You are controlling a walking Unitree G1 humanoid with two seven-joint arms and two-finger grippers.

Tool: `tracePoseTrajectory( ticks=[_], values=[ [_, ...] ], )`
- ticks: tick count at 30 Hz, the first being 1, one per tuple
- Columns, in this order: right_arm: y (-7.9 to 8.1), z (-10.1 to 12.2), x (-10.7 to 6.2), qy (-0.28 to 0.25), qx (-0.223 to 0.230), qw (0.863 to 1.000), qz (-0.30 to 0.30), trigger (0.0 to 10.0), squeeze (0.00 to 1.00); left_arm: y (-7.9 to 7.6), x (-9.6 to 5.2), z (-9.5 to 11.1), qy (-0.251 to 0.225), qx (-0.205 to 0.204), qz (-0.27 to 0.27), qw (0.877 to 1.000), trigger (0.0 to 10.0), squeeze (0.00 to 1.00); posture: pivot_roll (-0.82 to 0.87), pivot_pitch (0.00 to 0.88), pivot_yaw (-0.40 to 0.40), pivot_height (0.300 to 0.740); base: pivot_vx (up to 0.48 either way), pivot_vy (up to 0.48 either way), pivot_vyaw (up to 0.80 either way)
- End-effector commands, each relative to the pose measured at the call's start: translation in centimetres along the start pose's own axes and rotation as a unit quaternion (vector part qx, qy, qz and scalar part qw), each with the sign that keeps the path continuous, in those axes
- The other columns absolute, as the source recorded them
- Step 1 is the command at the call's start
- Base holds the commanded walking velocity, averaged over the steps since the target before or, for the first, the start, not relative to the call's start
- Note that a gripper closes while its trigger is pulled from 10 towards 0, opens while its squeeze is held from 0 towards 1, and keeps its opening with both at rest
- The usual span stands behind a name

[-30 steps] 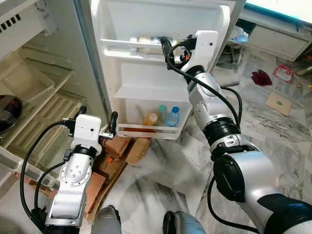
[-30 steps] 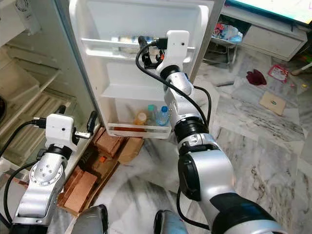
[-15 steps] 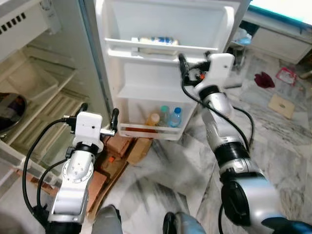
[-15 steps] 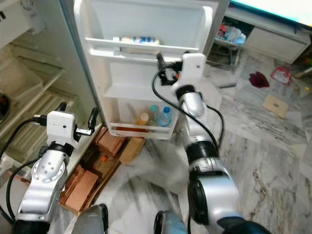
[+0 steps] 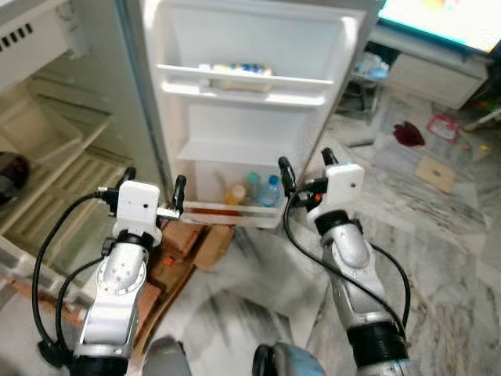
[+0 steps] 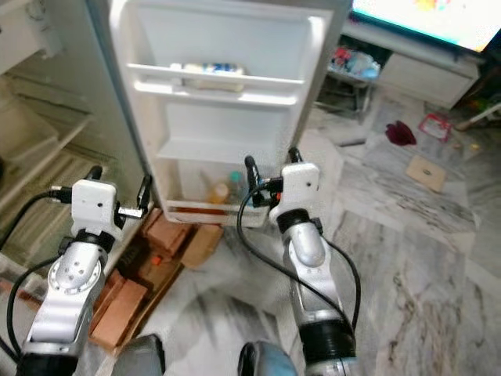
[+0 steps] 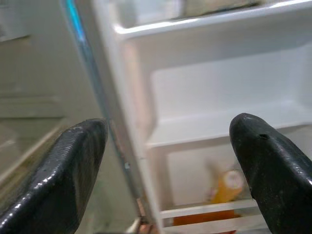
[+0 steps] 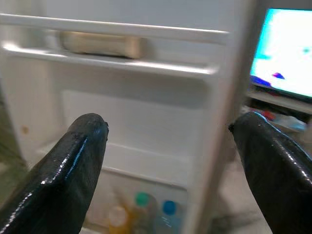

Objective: Restocking fridge

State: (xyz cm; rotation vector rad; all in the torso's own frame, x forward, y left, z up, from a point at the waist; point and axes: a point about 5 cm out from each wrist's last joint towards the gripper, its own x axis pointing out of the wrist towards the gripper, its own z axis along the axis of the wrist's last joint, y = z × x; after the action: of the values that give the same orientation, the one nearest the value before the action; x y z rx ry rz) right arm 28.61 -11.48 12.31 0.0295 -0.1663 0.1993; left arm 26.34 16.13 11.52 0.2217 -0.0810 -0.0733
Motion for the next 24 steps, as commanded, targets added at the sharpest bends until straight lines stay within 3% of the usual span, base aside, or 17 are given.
tracePoseTrajectory(
  ticks=[1,7,24],
  values=[
    [-0.57,0.2,-0.21,0.004,-0.002,1.0,-0.017,10.0,0.0,-0.7,-0.04,-0.16,0.001,-0.004,-0.012,1.0,10.0,0.0,0.07,0.057,-0.087,0.74,0.0,-0.48,0.0],
    [-0.56,0.04,-0.39,0.011,-0.009,1.0,-0.014,10.0,0.0,-1.21,0.02,-0.05,0.001,-0.007,-0.016,1.0,10.0,0.0,0.06,0.064,-0.088,0.74,0.0,-0.48,0.0],
    [0.17,0.8,0.04,0.009,-0.012,1.0,0.0,10.0,0.0,-0.75,0.42,-0.23,0.002,0.013,-0.007,1.0,10.0,0.0,0.07,0.066,-0.078,0.74,0.0,-0.477,0.8]
  ],
)
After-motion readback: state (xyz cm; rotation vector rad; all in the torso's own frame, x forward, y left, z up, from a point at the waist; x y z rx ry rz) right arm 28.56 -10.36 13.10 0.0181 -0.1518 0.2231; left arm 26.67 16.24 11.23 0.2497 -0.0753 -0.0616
